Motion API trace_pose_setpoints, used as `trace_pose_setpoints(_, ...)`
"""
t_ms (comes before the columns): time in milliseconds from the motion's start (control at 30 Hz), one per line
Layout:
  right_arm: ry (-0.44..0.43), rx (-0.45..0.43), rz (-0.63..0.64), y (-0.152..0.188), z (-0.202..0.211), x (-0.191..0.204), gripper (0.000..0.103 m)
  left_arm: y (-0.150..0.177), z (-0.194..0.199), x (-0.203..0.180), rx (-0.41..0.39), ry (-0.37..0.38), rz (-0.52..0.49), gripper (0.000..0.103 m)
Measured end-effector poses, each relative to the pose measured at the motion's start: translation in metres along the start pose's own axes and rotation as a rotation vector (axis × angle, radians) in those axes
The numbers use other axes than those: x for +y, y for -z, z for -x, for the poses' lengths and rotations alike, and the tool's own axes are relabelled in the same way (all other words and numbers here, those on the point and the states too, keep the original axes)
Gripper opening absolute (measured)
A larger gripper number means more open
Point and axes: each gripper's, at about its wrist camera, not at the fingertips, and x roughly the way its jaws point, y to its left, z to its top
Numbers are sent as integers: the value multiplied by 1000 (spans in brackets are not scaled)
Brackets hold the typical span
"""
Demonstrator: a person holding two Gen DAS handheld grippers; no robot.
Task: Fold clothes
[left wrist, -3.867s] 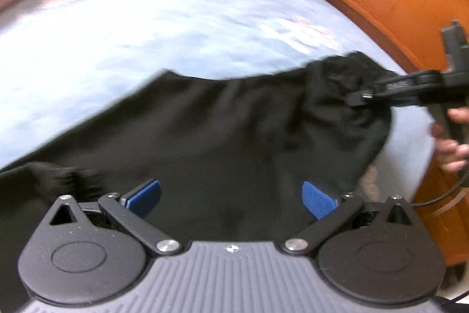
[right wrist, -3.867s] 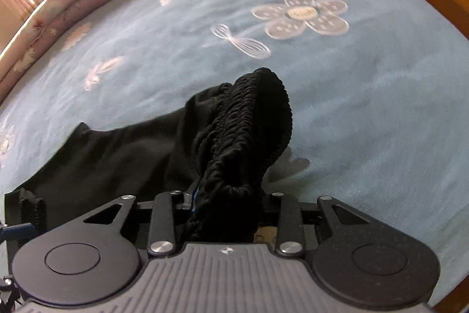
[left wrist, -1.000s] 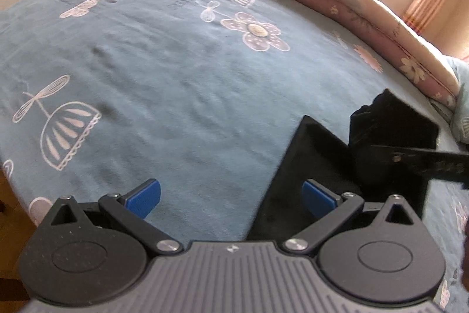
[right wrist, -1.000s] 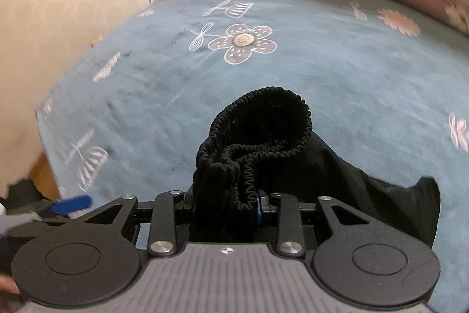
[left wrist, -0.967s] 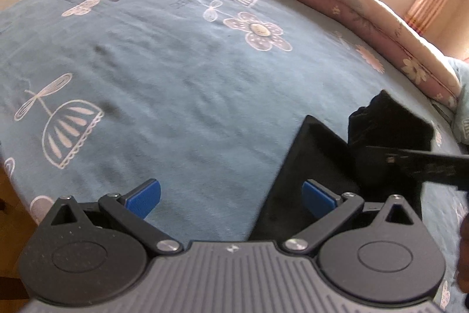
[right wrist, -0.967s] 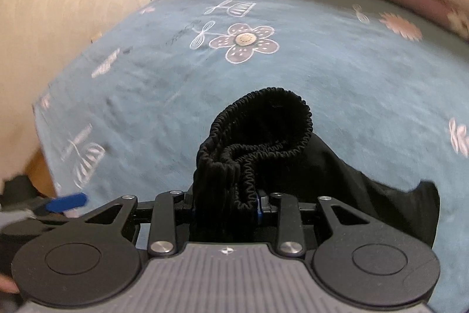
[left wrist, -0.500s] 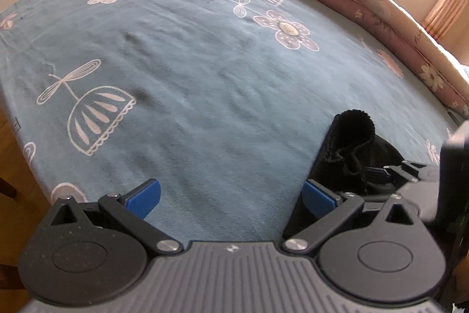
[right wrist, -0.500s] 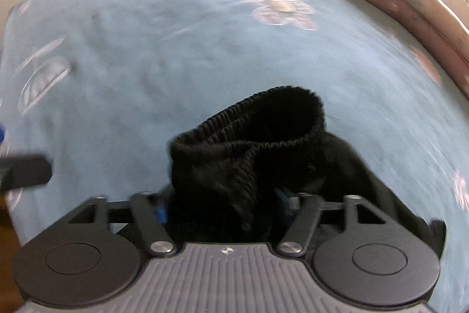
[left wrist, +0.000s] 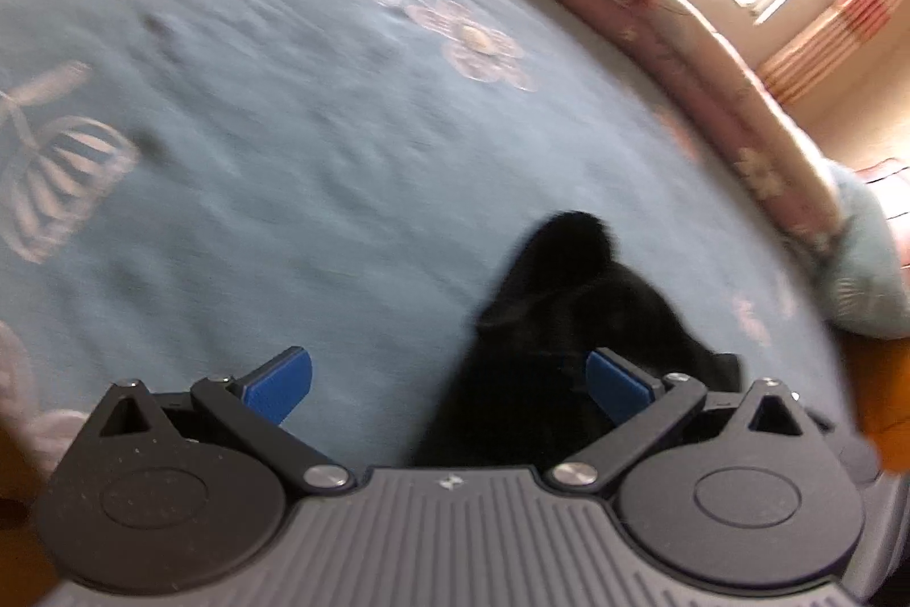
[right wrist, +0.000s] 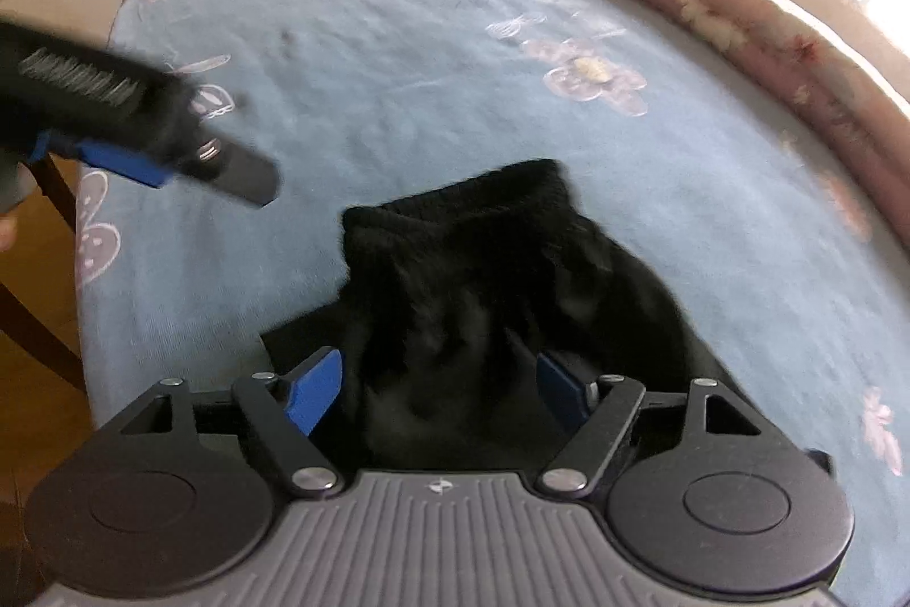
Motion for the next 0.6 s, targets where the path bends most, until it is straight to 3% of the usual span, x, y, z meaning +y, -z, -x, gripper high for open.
trace_pose_setpoints(67, 38, 6, -5, 13, 9, -6, 81, 2, -15, -15, 29, 26, -33, 102)
trace_pose_setpoints(200, 99, 55, -73, 35, 20, -25, 81, 9, -44, -52, 63, 8, -192, 102)
trace_pose_setpoints(300, 174, 72, -141, 46, 32, -38, 81, 13, -65, -74, 108, -64, -312, 99)
trace_pose_setpoints(367, 225, 84, -192, 52, 39, -47, 81, 17, -77, -87, 122, -148, -419, 80)
trace_pose_setpoints(400, 246, 83, -226, 58, 44, -50, 81, 17, -78, -91, 117, -178, -458, 62)
trace_pose_setpoints(433, 267, 79, -256, 65, 50, -52, 81, 16, -77, -93, 112, -183, -472, 57)
trace_pose_setpoints(533, 331, 61, -310, 90, 63, -52, 81, 6, -62, -90, 94, -133, -377, 44)
trace_pose_setpoints(600, 361, 53, -313, 110, 70, -47, 81, 1, -52, -99, 94, -130, -328, 42)
